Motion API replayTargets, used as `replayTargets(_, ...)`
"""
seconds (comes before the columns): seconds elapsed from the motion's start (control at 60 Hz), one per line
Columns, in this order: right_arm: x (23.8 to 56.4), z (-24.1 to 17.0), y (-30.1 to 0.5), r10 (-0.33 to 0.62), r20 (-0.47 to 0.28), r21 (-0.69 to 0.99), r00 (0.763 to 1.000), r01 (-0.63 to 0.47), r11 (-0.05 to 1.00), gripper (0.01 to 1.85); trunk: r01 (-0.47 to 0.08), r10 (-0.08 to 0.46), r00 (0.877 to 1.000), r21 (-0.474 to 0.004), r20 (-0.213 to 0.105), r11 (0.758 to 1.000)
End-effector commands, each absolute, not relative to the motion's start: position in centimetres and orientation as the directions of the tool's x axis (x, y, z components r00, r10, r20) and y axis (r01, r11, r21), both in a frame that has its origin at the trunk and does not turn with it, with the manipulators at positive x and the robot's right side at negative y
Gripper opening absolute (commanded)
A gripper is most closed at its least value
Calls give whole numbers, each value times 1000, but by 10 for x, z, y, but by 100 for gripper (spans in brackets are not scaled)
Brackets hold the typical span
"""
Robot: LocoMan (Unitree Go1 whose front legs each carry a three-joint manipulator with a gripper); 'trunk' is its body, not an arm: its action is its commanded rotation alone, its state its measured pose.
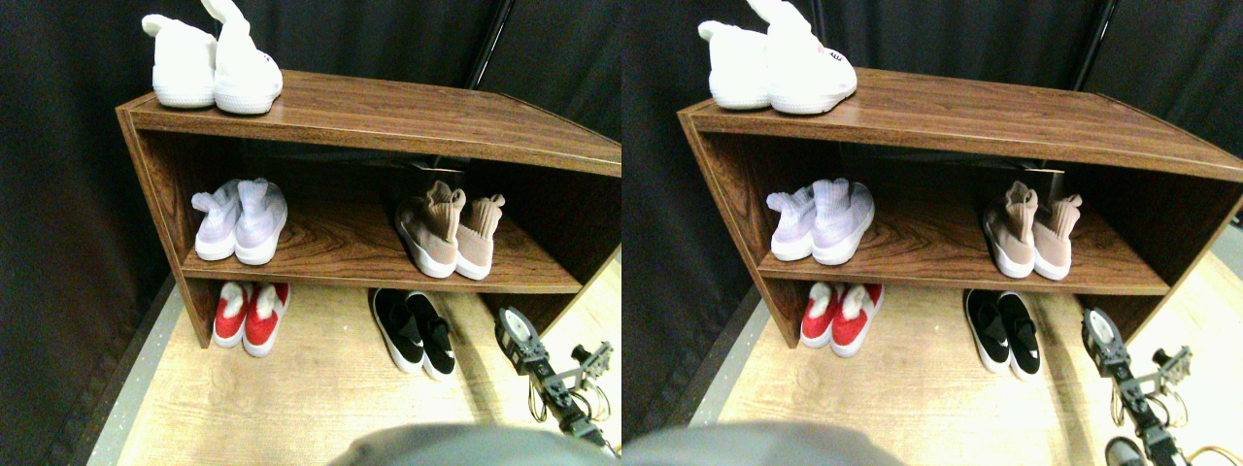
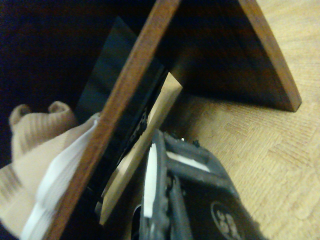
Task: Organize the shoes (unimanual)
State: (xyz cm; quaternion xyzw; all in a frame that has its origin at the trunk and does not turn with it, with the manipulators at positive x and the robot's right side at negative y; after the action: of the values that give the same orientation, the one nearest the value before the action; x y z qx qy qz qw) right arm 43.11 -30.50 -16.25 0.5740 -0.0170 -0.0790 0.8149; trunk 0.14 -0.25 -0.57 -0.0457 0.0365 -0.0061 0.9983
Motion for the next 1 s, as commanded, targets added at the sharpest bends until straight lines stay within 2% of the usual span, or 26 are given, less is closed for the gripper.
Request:
replayTargets(0.017,418,-145,-298,-106,-2,944,994,37,327,6,18,-23,999,-99,-50,995)
replayTargets(0.133,402,-134,-296,-97,11,941,995,22,337,6,23,-27,999,-98,-43,995)
replayTargets(0.217,391,-125,-294,-52,65,926,996,-41,375,6,24,-27,999,-96,-38,995)
replayTargets(0.333,376,-109,-288,-15,96,912,995,-81,402,6,25,-28,999,-93,-27,995)
replayTargets(0.4,371,-101,-284,22,118,911,993,-116,396,6,27,-29,999,-92,-20,995)
replayTargets(0.433,368,-97,-281,62,135,923,989,-148,355,6,28,-29,999,-92,-17,995)
replayTargets(0.717,359,-78,-268,100,166,905,981,-192,379,6,25,-25,1000,-99,-3,995)
replayTargets(1.0,361,-77,-261,114,174,905,978,-205,373,6,10,-10,1000,-115,7,993)
